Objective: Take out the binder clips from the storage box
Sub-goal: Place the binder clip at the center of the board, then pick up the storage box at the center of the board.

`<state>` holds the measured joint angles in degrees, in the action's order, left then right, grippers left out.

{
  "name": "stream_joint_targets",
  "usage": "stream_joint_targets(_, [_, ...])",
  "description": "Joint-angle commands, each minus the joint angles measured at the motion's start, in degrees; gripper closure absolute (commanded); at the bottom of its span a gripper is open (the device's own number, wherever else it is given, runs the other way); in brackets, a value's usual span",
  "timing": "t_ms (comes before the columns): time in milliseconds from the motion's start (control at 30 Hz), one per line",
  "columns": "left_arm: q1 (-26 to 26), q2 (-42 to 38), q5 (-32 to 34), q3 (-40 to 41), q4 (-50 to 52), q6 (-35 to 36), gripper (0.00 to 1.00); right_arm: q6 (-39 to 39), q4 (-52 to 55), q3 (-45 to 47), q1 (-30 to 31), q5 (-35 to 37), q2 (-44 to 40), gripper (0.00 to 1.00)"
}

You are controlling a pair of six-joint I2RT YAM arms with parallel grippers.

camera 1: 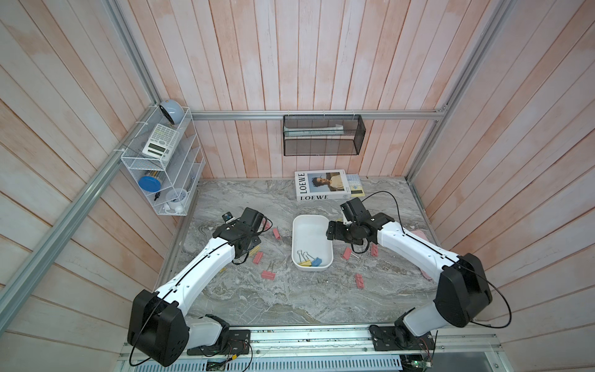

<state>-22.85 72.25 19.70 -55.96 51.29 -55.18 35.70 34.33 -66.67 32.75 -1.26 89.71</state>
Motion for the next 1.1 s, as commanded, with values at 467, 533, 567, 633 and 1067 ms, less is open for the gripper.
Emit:
stream_joint_targets(467, [3.82, -5.57, -1.86, 26.31, -8.13, -2.66, 1.00, -4.98, 8.47, -10.23, 1.99, -3.00, 15.36, 0.52])
stream_joint_targets(533, [3.83, -5.77, -2.04, 26.82, -8.40, -2.65, 0.96, -5.29, 9.54, -11.37, 2.00, -3.14, 16.54, 0.57])
stream_joint_targets(567, [3.78, -6.09, -2.04, 26.95, -8.40, -2.65, 0.91, -5.34, 10.05, -11.75, 2.02, -3.21, 17.15, 0.60])
stream_joint_targets(633, [3.86, -6.78, -2.09, 27.31, -8.57, -2.65, 0.73, -5.47, 10.87, -12.28, 2.06, -3.76, 18.07, 0.66])
stream_joint_targets(1067, [3.78, -14.94, -0.09, 20.60, -1.07, -0.65, 0.40, -7.21, 23.33, -19.39, 1.29, -8.50, 21.26, 1.00])
